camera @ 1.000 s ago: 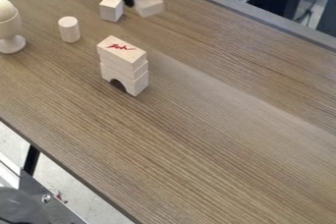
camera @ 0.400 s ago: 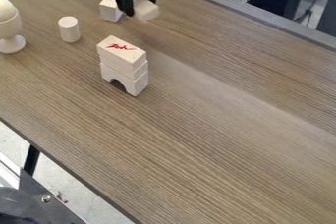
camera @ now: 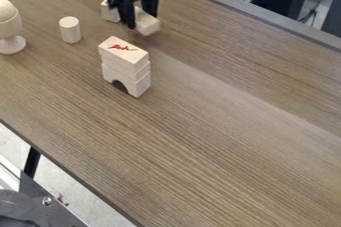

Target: Move the rectangular block at the table

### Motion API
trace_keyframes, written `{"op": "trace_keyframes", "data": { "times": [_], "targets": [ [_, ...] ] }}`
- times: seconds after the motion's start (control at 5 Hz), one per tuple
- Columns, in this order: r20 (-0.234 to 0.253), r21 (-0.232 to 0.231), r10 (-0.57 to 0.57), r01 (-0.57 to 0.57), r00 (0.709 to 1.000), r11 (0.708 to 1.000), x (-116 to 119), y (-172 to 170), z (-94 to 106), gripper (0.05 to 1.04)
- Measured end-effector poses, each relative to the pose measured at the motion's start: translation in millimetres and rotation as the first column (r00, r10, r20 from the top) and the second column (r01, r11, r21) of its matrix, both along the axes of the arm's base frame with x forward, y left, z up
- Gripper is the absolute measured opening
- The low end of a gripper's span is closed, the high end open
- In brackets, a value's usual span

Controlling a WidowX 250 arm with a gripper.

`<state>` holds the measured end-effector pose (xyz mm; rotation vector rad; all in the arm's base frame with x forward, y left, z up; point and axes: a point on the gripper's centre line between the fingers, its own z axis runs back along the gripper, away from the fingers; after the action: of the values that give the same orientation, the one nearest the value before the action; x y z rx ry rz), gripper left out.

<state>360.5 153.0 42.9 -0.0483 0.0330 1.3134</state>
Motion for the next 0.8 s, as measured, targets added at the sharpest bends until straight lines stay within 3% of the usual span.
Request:
{"op": "trace_keyframes", "data": {
  "times": [0.4,0.6,0.8],
  "targets": [
    [0.017,-0.035,-0.085,0.086,0.996,0.996,-0.1,-5.8,-10.6,0.617],
    [0.020,-0.058,-0.100,0.101,0.995,0.993,-2.6,-7.9,-13.3,0.911],
    [0.034,-0.074,-0.121,0.123,0.992,0.990,-4.3,-10.9,-7.9,1.004]
  ]
}}
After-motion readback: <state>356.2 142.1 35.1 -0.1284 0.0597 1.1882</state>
